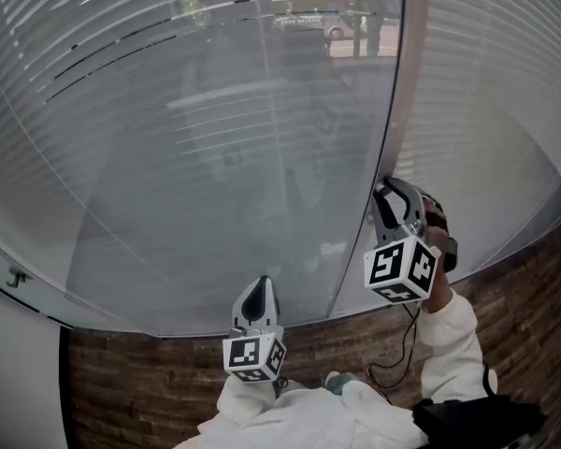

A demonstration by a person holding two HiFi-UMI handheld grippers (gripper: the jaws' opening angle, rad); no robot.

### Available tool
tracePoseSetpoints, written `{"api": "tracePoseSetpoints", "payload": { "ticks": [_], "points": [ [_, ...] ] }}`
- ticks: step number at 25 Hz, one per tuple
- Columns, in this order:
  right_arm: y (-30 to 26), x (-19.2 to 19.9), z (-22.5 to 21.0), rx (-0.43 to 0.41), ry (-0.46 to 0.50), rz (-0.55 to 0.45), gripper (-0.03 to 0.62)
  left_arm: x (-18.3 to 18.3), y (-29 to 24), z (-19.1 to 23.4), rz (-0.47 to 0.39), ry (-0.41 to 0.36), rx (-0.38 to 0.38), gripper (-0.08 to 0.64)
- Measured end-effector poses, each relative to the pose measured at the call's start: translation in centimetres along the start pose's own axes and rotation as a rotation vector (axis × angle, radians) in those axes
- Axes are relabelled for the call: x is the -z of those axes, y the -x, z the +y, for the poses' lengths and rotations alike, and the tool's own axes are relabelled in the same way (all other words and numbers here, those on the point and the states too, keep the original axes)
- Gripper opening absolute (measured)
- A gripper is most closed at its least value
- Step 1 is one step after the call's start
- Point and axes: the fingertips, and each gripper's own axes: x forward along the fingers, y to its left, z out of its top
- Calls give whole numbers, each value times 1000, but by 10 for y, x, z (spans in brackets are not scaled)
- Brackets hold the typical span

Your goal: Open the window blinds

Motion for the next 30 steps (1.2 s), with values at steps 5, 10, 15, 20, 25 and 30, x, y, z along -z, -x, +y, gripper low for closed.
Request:
{"api": "tracePoseSetpoints", "payload": {
  "ticks": [5,10,15,20,25,30],
  "points": [
    [-1,0,-5,0,-246,-17,133,-3,-2,-2,-5,-8,8,0],
    [-1,3,-8,-24,-518,-55,132,-4,3,3,-4,-6,-3,0],
    [-2,9,-12,-54,-836,-110,132,-6,8,11,-8,-3,-17,0],
    [-2,11,-14,-38,-1022,-159,132,-5,9,15,-7,0,-21,0],
    [-2,14,-17,-49,-1287,-234,132,-5,7,14,-7,2,-13,0],
    [-2,16,-18,-111,-1573,-304,132,-5,5,16,-7,5,-13,0]
  ]
}}
